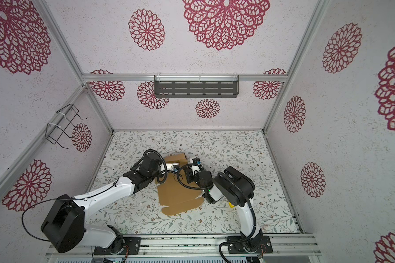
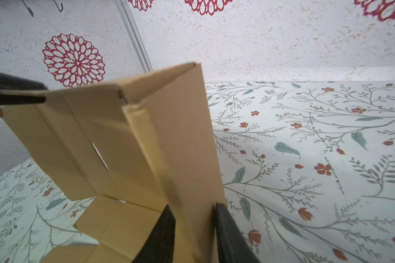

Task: Assemble paper box
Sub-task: Fold the bottom flaps of a flat cardboard box at the center of the table.

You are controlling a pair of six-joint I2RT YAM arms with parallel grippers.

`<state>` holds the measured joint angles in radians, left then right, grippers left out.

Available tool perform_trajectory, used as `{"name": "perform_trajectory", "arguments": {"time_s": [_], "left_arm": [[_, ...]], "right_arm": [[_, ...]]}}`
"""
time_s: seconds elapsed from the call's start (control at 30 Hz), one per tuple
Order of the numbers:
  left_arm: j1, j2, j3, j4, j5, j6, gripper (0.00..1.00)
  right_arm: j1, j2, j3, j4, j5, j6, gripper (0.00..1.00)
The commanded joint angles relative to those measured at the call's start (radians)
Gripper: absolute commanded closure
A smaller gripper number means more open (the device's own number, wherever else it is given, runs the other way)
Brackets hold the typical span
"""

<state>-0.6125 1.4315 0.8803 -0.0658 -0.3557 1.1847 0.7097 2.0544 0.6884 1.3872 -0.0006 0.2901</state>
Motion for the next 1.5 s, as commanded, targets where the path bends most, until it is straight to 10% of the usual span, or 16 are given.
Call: {"name": "perform_trajectory", "arguments": {"time_s": [0.0, 0.2, 0.73, 1.13, 1.3, 1.47], "left_arm": [[-0.007, 0.036, 0.004, -0.071, 0.076, -0.013, 1.0], [-0.004, 0.038, 0.021, -0.079, 0.08, -0.033, 1.0], [-0.003, 0.048, 0.046, -0.108, 0.085, -0.079, 0.98], [-0.044, -0.021, 0.299, -0.64, 0.136, -0.293, 0.24], [-0.063, -0.091, 0.422, -0.887, 0.236, -0.446, 0.02], [0.069, -0.121, 0.601, -1.094, 0.572, -0.547, 0.03]], "right_arm": [[-0.003, 0.01, 0.047, 0.064, 0.029, 0.02, 0.59], [-0.003, 0.013, 0.093, 0.015, 0.03, -0.003, 0.5], [-0.001, 0.043, 0.138, -0.057, 0.115, 0.035, 0.81], [-0.007, -0.008, 0.1, -0.069, 0.116, -0.008, 0.91], [-0.025, -0.04, 0.073, -0.066, 0.079, -0.007, 0.91], [-0.048, -0.098, 0.053, -0.117, 0.018, -0.04, 0.91]]}}
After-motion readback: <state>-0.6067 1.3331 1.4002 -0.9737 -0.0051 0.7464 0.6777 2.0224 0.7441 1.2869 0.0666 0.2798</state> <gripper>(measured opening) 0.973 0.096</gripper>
